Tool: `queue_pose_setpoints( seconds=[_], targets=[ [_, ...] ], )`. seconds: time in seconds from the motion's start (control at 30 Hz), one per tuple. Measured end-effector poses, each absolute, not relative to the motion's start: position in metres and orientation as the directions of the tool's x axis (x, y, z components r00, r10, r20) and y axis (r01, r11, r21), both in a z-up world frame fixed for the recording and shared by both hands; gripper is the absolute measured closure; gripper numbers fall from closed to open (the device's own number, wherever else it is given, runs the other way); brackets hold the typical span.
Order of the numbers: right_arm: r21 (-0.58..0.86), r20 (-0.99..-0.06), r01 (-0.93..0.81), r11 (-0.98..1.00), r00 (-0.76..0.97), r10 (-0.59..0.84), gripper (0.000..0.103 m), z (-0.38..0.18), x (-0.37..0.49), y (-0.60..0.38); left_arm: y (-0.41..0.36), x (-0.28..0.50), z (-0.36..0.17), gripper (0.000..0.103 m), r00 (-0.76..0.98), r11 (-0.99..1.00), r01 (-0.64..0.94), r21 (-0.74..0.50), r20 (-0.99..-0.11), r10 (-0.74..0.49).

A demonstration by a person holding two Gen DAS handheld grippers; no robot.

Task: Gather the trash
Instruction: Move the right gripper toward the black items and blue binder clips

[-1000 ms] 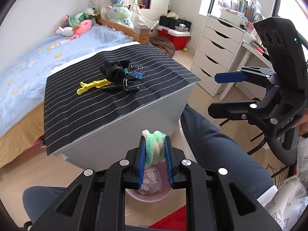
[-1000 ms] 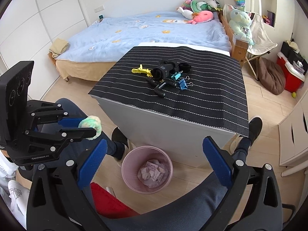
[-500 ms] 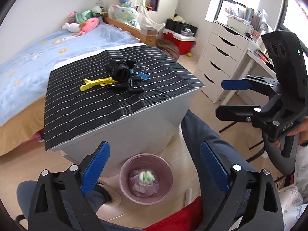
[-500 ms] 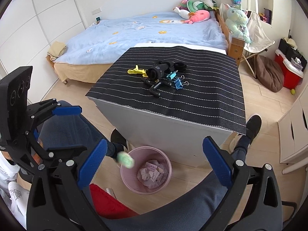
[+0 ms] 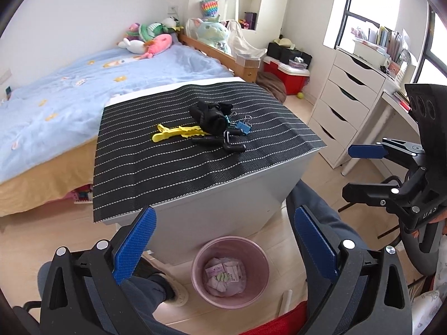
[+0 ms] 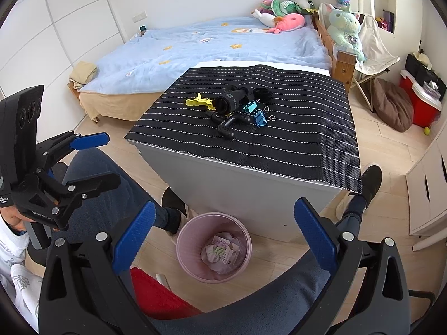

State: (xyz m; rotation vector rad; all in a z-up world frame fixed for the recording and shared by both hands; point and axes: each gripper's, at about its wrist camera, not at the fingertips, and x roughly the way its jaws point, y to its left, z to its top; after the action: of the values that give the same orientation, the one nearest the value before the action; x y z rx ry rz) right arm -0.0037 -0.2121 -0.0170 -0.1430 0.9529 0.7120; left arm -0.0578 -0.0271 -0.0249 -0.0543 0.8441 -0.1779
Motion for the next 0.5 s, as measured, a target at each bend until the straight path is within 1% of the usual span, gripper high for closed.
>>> queue_pose_setpoints(
  seconds=[0.27, 0.5],
  targets=[
    [0.163, -0.766, -0.631, 0.758, 0.404, 0.501, 0.005, -0.007, 0.013, -0.209, -0.024, -0.049, -0.021, 0.008, 0.671, 0.985, 0.128, -0.117, -0.721, -0.173],
    [0.119, -0.769, -0.640, 0.759, 0.424, 0.479, 0.005, -0.001, 0.049, -0.198, -0.014, -0.041, -0.018, 0.008, 0.689, 0.989, 0.103, -0.106, -0.709, -0.148]
  ],
)
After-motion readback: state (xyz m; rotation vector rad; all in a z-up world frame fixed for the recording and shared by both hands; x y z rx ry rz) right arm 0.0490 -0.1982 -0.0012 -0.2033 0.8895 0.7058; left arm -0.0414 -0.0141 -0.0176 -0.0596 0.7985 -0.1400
